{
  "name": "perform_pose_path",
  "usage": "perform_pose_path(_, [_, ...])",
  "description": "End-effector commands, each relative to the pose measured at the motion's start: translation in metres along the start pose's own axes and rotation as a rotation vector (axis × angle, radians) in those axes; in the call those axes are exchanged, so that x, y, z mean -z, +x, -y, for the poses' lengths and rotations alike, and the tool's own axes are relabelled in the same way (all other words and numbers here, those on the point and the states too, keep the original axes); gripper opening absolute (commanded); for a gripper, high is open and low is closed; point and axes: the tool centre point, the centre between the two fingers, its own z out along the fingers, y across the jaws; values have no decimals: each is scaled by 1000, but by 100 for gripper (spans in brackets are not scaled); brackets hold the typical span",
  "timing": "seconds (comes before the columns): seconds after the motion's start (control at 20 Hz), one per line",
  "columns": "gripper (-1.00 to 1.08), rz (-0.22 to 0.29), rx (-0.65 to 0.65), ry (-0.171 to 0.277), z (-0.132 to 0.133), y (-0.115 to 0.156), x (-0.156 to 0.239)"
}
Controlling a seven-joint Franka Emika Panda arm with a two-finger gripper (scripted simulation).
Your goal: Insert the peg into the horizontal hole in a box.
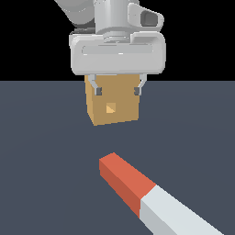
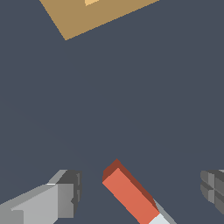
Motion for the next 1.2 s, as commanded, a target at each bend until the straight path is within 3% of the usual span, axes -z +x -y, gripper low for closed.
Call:
perform_pose_path(0.0, [100, 0, 0, 0, 0, 0, 0])
perform_pose_path(0.55, [100, -1, 54, 1, -1, -15, -8])
perform_pose_path(1.15, [100, -6, 234, 2, -9, -66, -33])
